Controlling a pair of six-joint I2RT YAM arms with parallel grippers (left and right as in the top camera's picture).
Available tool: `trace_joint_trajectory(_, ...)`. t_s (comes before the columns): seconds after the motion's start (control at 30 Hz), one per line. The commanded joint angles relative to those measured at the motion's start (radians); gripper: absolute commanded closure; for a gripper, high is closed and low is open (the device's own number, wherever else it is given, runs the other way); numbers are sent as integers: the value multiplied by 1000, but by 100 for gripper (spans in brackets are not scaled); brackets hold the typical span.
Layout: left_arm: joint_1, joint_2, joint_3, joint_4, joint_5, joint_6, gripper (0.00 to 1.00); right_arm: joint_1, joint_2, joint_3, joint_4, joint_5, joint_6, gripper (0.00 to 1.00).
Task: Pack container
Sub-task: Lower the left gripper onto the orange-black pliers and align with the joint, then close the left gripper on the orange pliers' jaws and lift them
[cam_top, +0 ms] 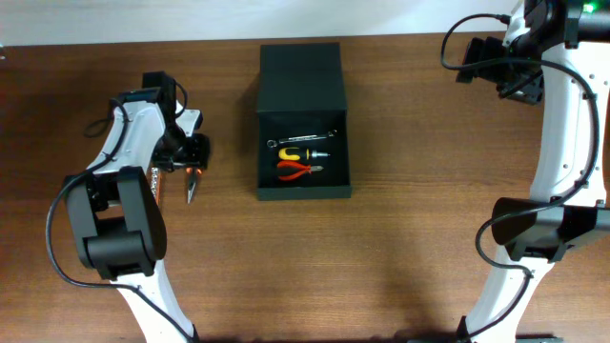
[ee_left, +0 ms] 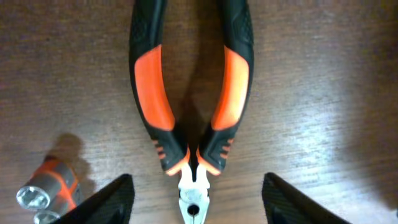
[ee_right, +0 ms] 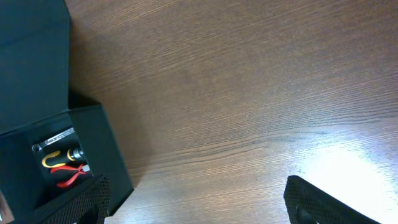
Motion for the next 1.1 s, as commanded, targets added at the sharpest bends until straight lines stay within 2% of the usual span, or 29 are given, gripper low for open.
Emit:
trace_joint_trajectory(0.0,-1,7,-13,19,-6,-6,24,-6,9,-1,-6,10,5,11)
trace_joint_trajectory(0.17,-1,47,-13,28,-6,-7,21,-6,9,-1,-6,10,5,11)
trace_joint_trajectory(0.57,-1,90,-13,30,-7,47,21,-6,9,-1,-6,10,5,11)
trace_joint_trajectory(0.63,-1,90,-13,35,-7,47,24,-6,9,-1,-6,10,5,11)
trace_joint_trajectory(0.67,-1,90,-13,37,-6,51,29,-6,9,-1,-6,10,5,11)
trace_joint_trajectory(0.77,-1,90,-13,38,-6,54,53,-6,9,-1,-6,10,5,11)
trace_joint_trajectory(0.93,-1,90,-13,38,-6,54,66,-6,9,-1,-6,10,5,11)
trace_joint_trajectory(1.0,-1,90,-13,39,-6,54,78,-6,9,-1,-6,10,5,11)
trace_joint_trajectory(1.03,-1,90,-13,42,-6,53,89,-6,9,-1,-6,10,5,11)
trace_joint_trajectory(1.07,-1,90,-13,44,-6,53,92,-6,9,-1,-6,10,5,11)
